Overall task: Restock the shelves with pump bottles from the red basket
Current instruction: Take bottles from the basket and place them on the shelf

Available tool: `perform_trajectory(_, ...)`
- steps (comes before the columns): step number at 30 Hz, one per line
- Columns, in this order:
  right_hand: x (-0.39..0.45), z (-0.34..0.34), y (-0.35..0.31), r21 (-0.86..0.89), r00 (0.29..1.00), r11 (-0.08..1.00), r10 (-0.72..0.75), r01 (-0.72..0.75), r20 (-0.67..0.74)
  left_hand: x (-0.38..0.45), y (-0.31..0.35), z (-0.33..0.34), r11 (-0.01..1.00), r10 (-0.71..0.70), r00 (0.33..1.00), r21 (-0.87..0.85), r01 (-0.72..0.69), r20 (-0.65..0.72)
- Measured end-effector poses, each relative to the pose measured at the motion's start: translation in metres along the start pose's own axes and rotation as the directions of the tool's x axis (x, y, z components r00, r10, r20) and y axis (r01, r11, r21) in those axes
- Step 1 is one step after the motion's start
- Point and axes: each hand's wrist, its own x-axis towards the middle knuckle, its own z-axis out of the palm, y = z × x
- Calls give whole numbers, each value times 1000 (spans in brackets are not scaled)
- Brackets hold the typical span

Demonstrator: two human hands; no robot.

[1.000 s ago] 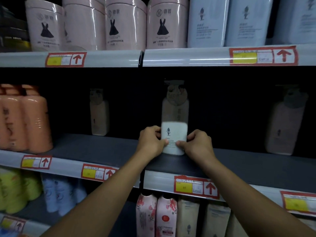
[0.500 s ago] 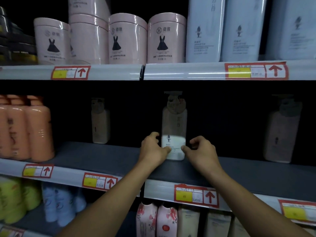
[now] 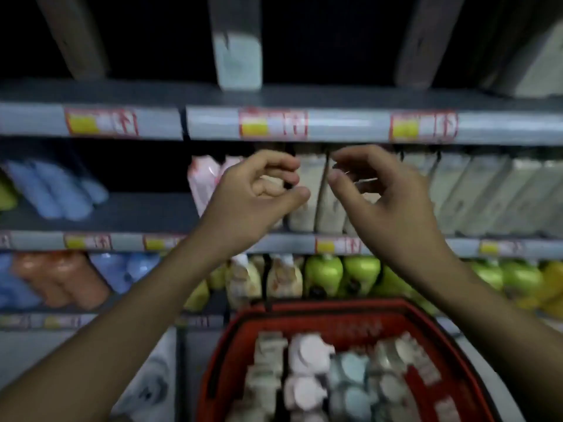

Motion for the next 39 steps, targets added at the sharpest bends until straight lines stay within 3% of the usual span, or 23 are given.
perform_trajectory(4,-104,-8,71,-119,971,972,214,-201,106,-78,-70,46,975,-222,946,69,211,235)
perform_trajectory(7,-163,-16,125,-278,892,911,374,-303,255,-115,-112,73,938,-345,866,164,305,363)
perform_trajectory(10,-195,-8,173,-485,660,864,442,-132,607,-127,-129,90,920,-379,782,297,258,495)
perform_trajectory(12,-215,4,201,-490,501,870,448,-53,741,-127,-135,99,915,-371,767,347,205,524)
perform_trajectory(16,-256,20,243,-439,347,899,414,-9,841,-119,-156,115,897,-339,785,430,104,518)
perform_trajectory(19,-272,27,255,-421,299,900,374,110,878,-118,-165,129,900,-297,795,434,48,529)
perform_trajectory(23,-261,41,244,-492,405,839,377,232,833,-121,-174,146,883,-219,789,460,-90,574)
perform_trajectory(26,-254,41,232,-557,419,793,431,247,799,-125,-181,152,851,-192,778,496,-172,599)
perform_trajectory(29,-231,26,220,-607,497,787,487,106,718,-126,-190,148,839,-192,789,515,-176,583)
perform_trajectory(31,-207,5,206,-643,651,764,465,47,600,-126,-195,144,834,-216,790,529,-156,573)
perform_trajectory(34,-173,-23,171,-623,864,772,394,-126,314,-127,-195,142,827,-267,783,550,-113,562)
perform_trajectory(36,-155,-34,147,-566,910,779,398,-269,115,-132,-190,146,852,-241,783,511,-113,574)
perform_trajectory(39,-134,-43,118,-536,920,779,392,-325,11,-145,-180,161,911,-179,770,398,-105,612)
